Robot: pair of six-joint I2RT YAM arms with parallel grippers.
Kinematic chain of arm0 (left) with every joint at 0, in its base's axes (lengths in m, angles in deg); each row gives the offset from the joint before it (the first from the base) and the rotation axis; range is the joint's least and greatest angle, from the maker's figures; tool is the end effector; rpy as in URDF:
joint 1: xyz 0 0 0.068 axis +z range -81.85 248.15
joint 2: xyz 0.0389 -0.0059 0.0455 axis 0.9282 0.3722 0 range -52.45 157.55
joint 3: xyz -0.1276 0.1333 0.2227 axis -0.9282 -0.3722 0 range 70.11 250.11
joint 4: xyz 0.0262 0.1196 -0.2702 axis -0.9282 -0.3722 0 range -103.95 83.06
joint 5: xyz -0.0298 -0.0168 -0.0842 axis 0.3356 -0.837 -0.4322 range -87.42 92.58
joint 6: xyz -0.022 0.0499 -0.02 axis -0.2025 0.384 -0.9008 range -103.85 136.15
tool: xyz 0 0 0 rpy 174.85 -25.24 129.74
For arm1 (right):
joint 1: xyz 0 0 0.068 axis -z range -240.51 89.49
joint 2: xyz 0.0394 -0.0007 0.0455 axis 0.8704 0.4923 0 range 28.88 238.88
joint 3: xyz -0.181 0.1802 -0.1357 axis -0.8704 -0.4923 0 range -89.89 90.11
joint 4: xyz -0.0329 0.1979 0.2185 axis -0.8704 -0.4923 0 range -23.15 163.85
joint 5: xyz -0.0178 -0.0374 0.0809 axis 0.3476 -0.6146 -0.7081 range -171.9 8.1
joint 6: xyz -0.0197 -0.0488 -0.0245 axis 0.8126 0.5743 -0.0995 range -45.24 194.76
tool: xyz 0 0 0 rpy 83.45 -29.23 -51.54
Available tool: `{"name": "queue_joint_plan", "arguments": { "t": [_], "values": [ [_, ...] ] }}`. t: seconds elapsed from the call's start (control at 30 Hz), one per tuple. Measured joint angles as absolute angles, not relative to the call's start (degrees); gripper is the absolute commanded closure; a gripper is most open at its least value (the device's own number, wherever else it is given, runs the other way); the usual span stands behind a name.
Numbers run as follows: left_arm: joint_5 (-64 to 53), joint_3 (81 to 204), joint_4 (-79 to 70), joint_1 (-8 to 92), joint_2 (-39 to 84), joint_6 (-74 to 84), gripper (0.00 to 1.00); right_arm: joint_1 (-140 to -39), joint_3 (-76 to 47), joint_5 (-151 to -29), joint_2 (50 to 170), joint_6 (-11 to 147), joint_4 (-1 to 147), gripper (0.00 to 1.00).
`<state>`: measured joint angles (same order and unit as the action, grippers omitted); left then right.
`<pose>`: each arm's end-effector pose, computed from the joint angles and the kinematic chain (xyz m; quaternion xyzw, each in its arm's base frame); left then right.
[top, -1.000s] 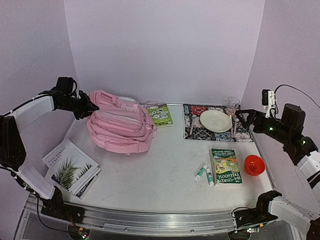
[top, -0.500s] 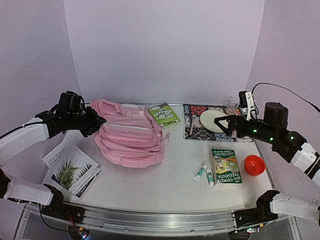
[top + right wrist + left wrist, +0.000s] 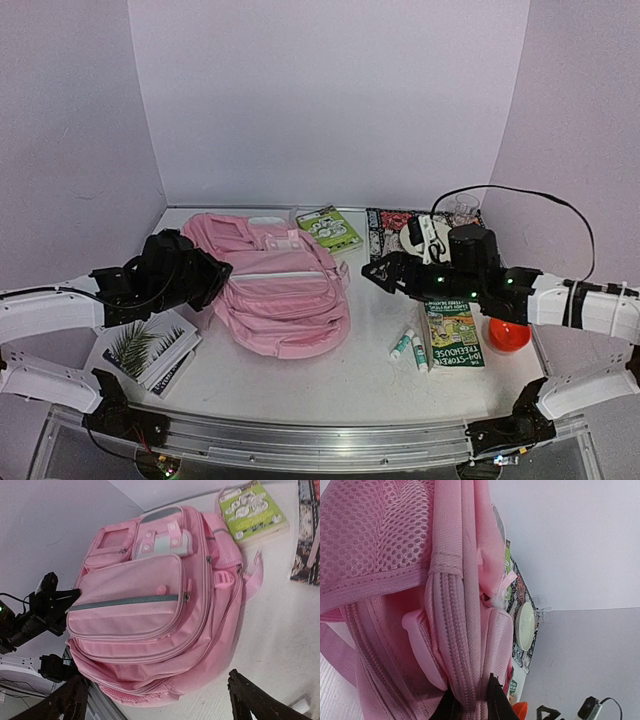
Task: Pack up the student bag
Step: Move the student bag to the center of the board, then pass from the left arm to the right
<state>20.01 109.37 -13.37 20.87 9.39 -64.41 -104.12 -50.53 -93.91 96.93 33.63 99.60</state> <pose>0.1927 -0.1902 0.2531 -0.3176 0.7940 -0.3932 0.3378 0.2154 0.2173 0.2853 -0.0877 0.7193 0.5176 0.4549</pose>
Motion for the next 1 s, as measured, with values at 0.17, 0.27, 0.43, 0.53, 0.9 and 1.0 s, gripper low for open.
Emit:
{"name": "queue_joint_plan", "arguments": {
  "t": [0.17, 0.27, 0.43, 0.53, 0.9, 1.0],
  "values": [
    [22.86, 109.11, -12.1, 18.87, 10.15, -66.98, 1.0, -106.94, -52.42, -93.02, 103.44, 23.47, 104.15, 0.02],
    [24.09, 108.42, -11.69, 18.1, 10.29, -68.64, 1.0, -108.23, -52.97, -92.73, 106.57, 18.16, 106.16, 0.02],
    [25.44, 107.11, -10.85, 17.31, 10.29, -71.02, 1.0, -110.51, -53.0, -92.97, 112.26, 12.57, 110.29, 0.03],
    [25.54, 106.95, -10.65, 17.19, 10.29, -72.18, 1.0, -112.2, -51.95, -93.29, 116.15, 11.14, 111.44, 0.11],
    [26.21, 103.67, -8.96, 17.08, 8.3, -74.37, 0.82, -113.99, -47.63, -94.35, 122.85, 11.13, 112.36, 0.95],
    [26.18, 101.62, -8.77, 17.08, 5.91, -74.55, 0.68, -114.28, -45.48, -94.47, 122.81, 12.55, 111.18, 1.0]
  ]
}}
